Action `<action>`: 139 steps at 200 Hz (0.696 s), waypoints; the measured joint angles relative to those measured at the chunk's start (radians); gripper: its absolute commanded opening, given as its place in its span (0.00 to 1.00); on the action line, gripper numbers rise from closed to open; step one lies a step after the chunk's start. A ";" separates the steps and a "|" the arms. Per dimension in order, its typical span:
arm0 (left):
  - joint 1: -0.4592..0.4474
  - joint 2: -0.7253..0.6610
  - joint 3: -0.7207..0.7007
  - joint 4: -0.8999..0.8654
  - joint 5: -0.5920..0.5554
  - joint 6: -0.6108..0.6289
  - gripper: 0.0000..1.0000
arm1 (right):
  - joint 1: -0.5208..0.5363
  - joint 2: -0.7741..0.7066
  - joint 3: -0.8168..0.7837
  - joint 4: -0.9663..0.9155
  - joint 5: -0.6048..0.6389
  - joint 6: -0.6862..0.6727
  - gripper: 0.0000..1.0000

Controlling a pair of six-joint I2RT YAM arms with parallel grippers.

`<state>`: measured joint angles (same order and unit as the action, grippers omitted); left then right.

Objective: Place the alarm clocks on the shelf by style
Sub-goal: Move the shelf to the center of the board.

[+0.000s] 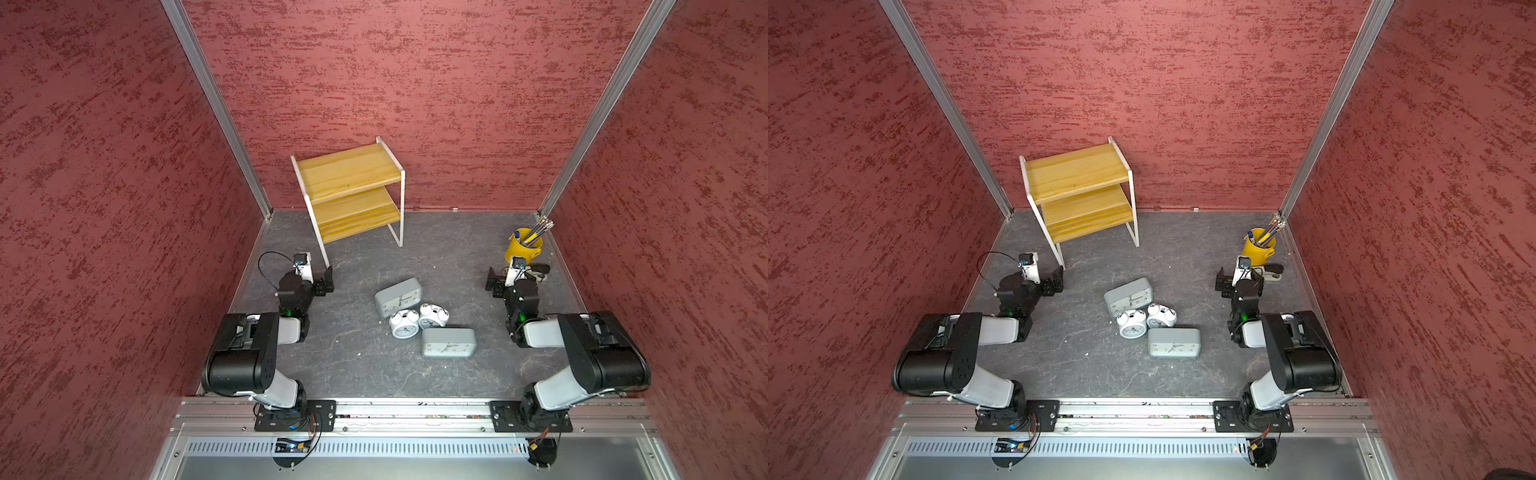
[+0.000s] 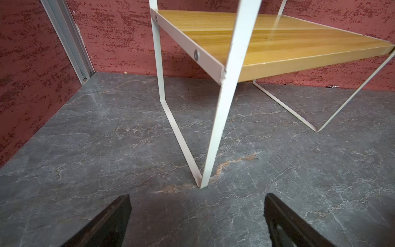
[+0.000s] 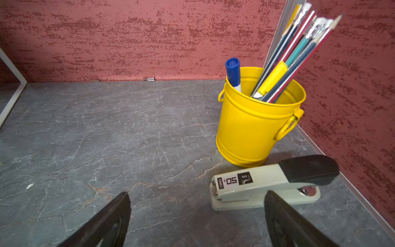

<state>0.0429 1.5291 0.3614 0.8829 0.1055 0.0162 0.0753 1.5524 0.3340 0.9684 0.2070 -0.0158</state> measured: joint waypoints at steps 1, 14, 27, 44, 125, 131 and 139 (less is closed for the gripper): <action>0.000 0.000 0.000 0.000 0.000 0.000 1.00 | 0.000 0.000 0.000 0.000 0.000 0.000 0.98; 0.000 0.000 0.000 0.000 0.000 0.000 1.00 | 0.000 0.000 0.000 0.000 0.000 0.000 0.99; 0.000 0.000 0.000 0.000 0.000 0.000 1.00 | 0.000 0.000 0.000 0.000 0.000 0.000 0.98; 0.000 0.000 0.000 0.000 0.000 0.000 1.00 | 0.000 0.000 0.000 0.000 0.000 0.000 0.99; 0.000 0.002 0.003 0.000 -0.009 0.000 1.00 | 0.000 0.000 0.000 0.000 0.000 0.000 0.99; 0.000 0.002 0.004 0.001 -0.011 0.000 1.00 | 0.000 0.000 0.000 0.000 0.000 0.000 0.99; 0.000 0.002 0.003 0.003 -0.014 -0.001 1.00 | 0.000 0.000 0.000 0.001 0.001 0.000 0.98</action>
<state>0.0429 1.5311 0.3649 0.8864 0.0910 0.0154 0.0753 1.5524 0.3340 0.9691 0.2077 -0.0158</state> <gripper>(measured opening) 0.996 0.986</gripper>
